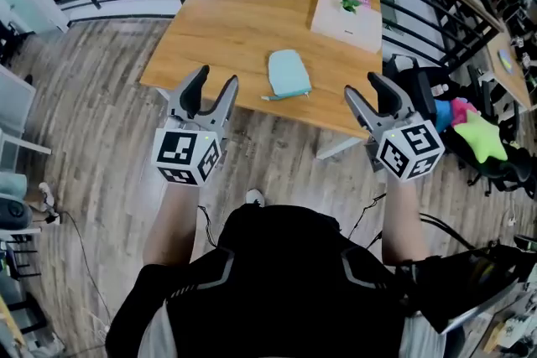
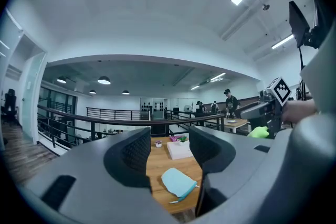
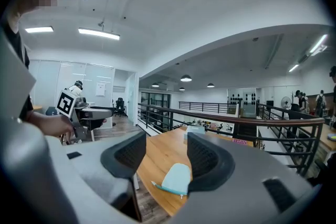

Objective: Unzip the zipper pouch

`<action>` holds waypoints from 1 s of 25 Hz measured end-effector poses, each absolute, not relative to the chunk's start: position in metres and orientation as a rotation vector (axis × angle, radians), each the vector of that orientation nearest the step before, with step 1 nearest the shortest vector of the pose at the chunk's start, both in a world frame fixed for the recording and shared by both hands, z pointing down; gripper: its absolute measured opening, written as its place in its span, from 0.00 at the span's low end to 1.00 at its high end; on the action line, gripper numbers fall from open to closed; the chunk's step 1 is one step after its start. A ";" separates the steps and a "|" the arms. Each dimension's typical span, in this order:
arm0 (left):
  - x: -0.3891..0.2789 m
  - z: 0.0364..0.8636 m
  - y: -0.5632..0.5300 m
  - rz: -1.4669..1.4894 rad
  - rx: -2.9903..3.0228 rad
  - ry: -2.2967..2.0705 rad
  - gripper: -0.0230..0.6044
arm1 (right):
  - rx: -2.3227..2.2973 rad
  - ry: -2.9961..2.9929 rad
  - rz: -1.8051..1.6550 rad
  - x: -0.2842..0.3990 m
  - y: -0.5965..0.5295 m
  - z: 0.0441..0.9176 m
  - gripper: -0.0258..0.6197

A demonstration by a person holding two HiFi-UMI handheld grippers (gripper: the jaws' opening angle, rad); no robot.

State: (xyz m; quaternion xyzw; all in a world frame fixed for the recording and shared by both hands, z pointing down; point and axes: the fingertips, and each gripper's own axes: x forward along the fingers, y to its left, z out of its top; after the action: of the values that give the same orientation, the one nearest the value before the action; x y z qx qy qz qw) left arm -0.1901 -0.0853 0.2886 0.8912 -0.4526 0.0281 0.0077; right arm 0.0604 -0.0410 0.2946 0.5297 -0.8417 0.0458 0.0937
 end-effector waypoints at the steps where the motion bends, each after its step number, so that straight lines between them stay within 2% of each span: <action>1: -0.195 0.290 -0.090 0.088 2.790 -1.402 0.42 | 1.574 -2.492 0.133 0.057 -0.045 0.295 0.43; 8: -0.208 0.318 -0.115 0.110 2.751 -1.346 0.42 | 1.499 -2.466 0.163 0.041 -0.078 0.317 0.42; 15: -0.197 0.343 -0.137 0.166 2.699 -1.382 0.42 | 1.453 -2.496 0.221 0.056 -0.125 0.343 0.40; 25: -0.146 0.379 -0.164 0.281 2.584 -1.447 0.42 | 1.151 -2.575 0.237 0.089 -0.192 0.391 0.39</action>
State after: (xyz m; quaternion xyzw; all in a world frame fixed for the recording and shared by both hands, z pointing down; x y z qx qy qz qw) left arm -0.1460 -0.1642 0.3791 0.8657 -0.4846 0.0941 0.0832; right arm 0.0888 -0.1920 0.3911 0.4017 -0.8987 0.0828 0.1552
